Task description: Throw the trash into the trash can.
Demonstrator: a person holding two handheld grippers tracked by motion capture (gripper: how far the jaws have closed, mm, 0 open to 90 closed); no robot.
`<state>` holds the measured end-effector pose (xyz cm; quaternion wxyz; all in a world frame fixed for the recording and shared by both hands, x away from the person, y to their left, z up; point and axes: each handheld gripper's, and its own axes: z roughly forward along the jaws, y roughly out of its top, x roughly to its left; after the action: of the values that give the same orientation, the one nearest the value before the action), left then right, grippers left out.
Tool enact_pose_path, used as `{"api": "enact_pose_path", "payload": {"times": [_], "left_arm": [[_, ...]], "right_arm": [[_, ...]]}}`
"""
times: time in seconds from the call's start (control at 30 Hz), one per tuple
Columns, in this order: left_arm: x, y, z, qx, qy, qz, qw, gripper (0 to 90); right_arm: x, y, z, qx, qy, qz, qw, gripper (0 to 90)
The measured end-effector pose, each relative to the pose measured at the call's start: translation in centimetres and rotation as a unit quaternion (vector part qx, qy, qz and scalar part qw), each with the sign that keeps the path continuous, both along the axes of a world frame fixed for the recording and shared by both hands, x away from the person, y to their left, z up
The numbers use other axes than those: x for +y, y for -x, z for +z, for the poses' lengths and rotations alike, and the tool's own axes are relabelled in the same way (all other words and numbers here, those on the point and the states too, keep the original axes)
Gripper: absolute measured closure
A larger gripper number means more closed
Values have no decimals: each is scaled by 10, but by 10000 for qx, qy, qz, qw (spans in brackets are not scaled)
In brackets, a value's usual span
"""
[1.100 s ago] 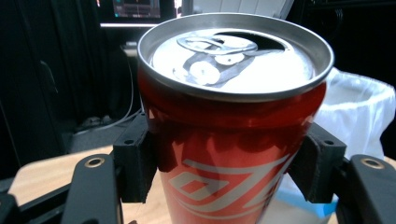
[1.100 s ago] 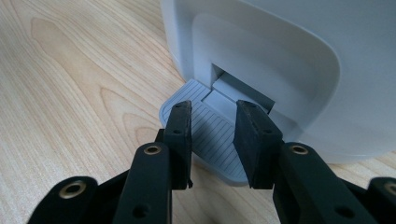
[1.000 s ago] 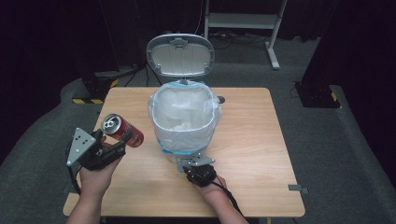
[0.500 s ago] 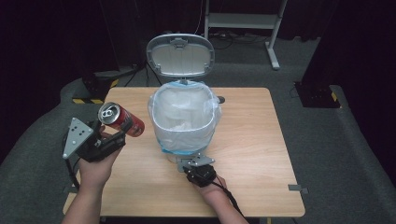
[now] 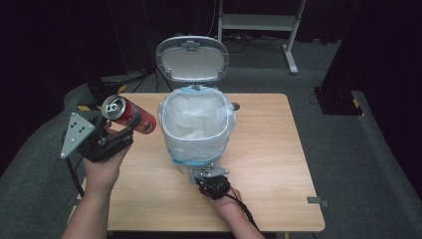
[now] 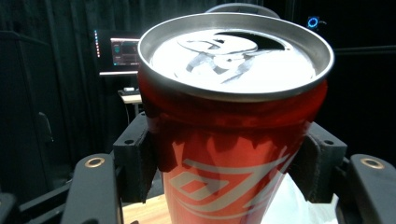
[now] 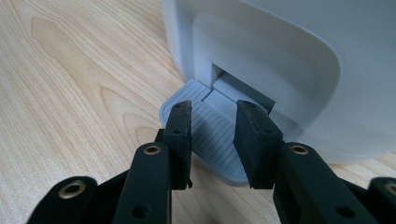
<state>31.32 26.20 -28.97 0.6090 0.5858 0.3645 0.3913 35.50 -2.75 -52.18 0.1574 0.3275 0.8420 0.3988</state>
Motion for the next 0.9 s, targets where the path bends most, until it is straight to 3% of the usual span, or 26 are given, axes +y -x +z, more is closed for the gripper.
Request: {"api": "enact_pose_path", "payload": {"times": [0.33, 0.9], "left_arm": [[-11, -9, 19, -166, -71, -68, 9998, 339], [-50, -37, 23, -75, 20, -505, 9987, 339]], "right_arm": [[0, 0, 0, 3, 2, 4, 10000, 666], [0, 0, 0, -8, -2, 18, 10000, 659]]}}
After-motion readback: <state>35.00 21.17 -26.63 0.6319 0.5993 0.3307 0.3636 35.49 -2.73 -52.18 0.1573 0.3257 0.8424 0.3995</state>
